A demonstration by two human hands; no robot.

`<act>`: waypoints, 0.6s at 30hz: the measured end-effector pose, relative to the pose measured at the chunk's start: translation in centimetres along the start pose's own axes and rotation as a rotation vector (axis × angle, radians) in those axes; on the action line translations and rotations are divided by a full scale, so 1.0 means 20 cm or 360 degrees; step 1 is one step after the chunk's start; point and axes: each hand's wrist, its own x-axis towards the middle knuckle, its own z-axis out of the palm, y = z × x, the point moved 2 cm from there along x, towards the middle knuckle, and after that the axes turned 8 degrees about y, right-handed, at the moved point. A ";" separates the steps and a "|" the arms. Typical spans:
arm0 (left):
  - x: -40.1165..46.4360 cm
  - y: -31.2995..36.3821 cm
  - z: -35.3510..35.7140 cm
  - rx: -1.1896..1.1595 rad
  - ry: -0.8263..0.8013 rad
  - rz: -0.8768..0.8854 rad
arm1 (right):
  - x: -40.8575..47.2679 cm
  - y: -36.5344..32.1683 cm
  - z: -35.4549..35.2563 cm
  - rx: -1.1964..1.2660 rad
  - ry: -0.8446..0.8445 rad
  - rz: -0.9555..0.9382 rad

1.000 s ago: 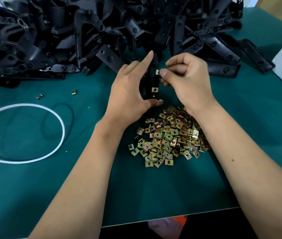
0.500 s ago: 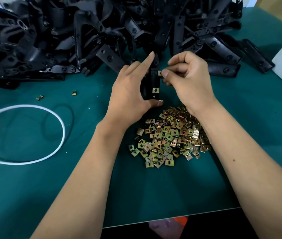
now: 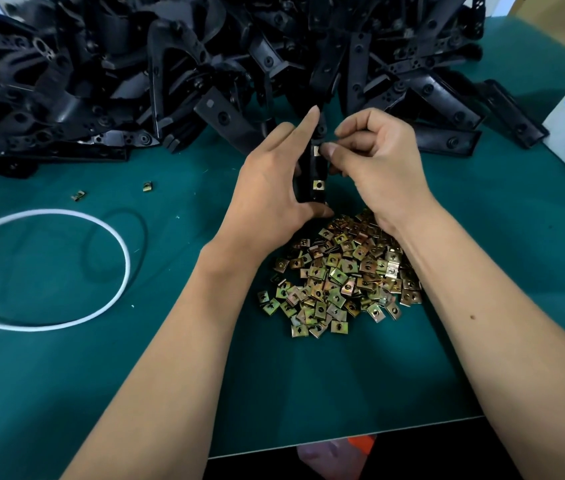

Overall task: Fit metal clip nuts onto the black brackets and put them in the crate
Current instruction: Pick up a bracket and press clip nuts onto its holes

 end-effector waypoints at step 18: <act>0.00 -0.01 -0.01 0.0039 0.0171 -0.0238 | -0.03 -0.03 0.06 -0.0451 -0.0150 -0.0215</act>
